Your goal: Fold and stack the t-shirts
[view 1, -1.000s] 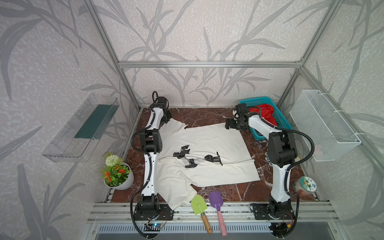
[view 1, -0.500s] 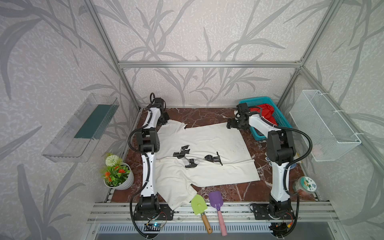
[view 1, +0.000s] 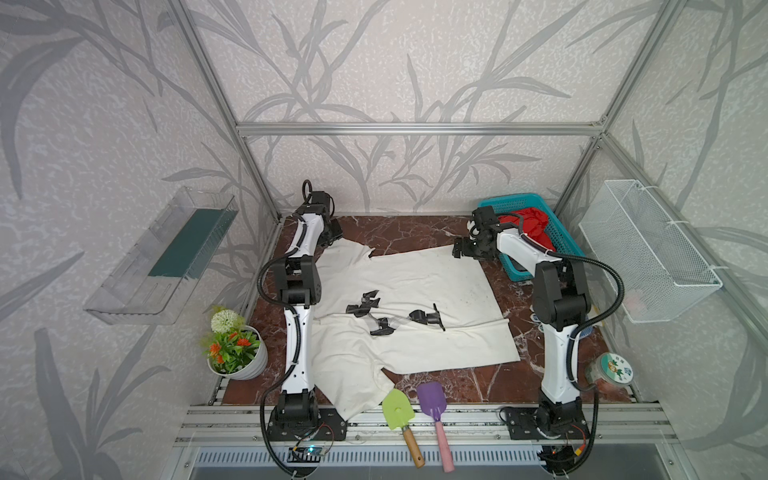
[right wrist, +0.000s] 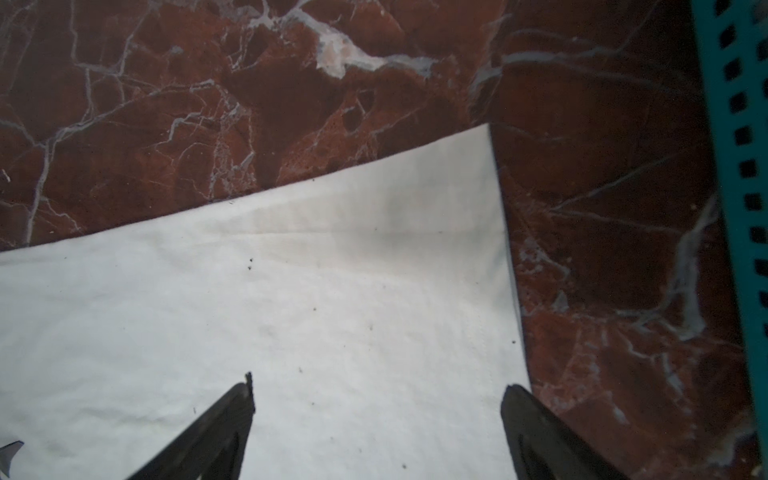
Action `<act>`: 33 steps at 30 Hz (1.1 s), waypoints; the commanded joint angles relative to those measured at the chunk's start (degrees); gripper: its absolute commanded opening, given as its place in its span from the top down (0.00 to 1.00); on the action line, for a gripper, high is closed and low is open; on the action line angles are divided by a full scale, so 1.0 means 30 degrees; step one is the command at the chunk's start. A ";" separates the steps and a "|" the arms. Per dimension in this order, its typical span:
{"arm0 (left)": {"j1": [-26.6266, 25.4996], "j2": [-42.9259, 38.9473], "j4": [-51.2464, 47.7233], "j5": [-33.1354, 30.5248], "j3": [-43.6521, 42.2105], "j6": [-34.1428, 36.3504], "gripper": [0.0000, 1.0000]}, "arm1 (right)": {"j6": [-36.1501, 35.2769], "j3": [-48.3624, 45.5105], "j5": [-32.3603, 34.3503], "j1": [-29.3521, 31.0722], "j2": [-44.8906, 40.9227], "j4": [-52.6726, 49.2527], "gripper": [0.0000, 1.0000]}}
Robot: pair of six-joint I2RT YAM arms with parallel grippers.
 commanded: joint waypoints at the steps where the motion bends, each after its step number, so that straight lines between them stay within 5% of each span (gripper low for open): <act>1: -0.0068 0.0917 -0.0531 -0.0022 0.1688 0.0300 0.56 | -0.0267 0.0260 -0.0168 -0.0039 0.0074 -0.0446 0.07; 15: -0.0108 0.3390 -0.2629 -0.0541 0.3764 -0.0401 0.55 | -0.0282 0.0527 -0.0536 -0.0099 0.0413 -0.0589 0.07; 26: -0.0476 0.3271 -0.6938 -0.3899 0.2736 0.1210 0.73 | -0.0033 0.0480 -0.1149 -0.0217 0.0208 -0.0493 0.07; 33: -0.0409 0.1714 -0.6100 -0.4101 -0.0103 0.1796 0.89 | 0.0001 -0.0016 -0.1394 -0.0229 -0.0163 -0.0223 0.07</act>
